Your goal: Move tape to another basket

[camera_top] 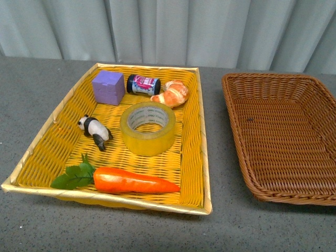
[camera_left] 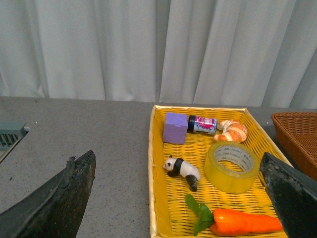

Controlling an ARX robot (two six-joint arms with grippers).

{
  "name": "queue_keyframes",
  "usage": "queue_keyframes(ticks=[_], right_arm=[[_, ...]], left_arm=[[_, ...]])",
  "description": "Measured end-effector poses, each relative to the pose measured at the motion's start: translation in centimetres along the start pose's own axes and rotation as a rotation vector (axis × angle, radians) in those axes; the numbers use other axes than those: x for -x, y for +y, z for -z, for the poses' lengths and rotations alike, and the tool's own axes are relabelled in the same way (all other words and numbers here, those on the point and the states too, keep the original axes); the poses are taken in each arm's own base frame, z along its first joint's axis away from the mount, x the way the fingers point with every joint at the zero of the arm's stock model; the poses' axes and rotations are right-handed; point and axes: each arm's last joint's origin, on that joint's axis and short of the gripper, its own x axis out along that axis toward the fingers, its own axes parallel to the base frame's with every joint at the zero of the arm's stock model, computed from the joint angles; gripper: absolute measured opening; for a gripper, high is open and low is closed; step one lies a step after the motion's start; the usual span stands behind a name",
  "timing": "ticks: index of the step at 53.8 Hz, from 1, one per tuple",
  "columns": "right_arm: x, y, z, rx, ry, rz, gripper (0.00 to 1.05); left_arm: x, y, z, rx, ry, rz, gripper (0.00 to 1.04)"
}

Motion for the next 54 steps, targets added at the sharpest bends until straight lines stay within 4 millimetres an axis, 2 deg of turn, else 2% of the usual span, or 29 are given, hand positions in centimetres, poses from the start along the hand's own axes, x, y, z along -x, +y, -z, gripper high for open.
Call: queue_keyframes(ticks=[54], right_arm=[[0.00, 0.00, 0.00, 0.000, 0.000, 0.000, 0.96]], left_arm=[[0.00, 0.00, 0.00, 0.000, 0.000, 0.000, 0.98]])
